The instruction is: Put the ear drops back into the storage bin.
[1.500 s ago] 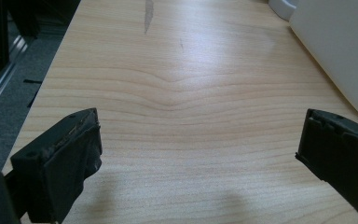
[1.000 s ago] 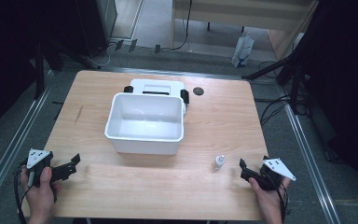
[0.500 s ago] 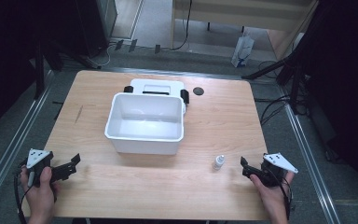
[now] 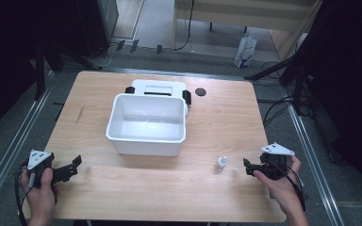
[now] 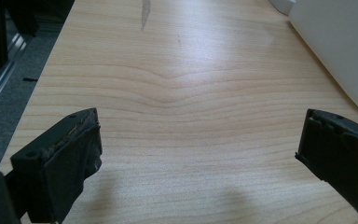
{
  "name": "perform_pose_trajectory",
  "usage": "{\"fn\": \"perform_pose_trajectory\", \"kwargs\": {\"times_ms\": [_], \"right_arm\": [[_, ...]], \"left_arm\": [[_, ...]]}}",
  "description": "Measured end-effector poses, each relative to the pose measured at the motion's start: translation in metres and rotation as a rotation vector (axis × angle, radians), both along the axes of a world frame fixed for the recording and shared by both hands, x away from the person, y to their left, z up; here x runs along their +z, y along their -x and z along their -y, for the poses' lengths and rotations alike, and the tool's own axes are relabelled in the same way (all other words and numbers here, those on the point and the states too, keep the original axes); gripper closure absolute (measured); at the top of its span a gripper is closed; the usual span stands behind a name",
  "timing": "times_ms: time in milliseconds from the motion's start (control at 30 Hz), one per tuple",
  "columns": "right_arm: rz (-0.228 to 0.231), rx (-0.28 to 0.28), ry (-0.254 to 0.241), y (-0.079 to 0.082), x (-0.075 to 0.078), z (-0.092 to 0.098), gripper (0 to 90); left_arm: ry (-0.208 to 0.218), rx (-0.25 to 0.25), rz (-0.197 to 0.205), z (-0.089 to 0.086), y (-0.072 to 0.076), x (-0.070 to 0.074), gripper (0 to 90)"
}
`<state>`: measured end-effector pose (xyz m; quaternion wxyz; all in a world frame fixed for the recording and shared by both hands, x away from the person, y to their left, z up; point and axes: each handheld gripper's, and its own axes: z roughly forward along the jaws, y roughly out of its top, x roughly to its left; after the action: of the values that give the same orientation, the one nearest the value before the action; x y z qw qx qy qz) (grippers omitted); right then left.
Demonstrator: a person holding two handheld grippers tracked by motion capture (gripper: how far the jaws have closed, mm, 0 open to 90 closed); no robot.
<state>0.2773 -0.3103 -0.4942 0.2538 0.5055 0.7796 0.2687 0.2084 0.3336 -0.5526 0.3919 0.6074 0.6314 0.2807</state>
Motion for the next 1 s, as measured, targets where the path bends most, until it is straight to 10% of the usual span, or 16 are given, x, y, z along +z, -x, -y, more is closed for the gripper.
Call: {"fn": "perform_pose_trajectory", "kwargs": {"times_ms": [500,1000], "right_arm": [[-0.240,0.170,0.210,-0.023,0.030,-0.031,12.5],[-0.462,0.305,0.310,-0.042,0.045,-0.052,15.5]], "left_arm": [[0.005,-0.004,-0.007,0.000,-0.001,0.000,0.4],[0.010,-0.005,-0.009,-0.001,-0.001,0.000,0.4]]}}
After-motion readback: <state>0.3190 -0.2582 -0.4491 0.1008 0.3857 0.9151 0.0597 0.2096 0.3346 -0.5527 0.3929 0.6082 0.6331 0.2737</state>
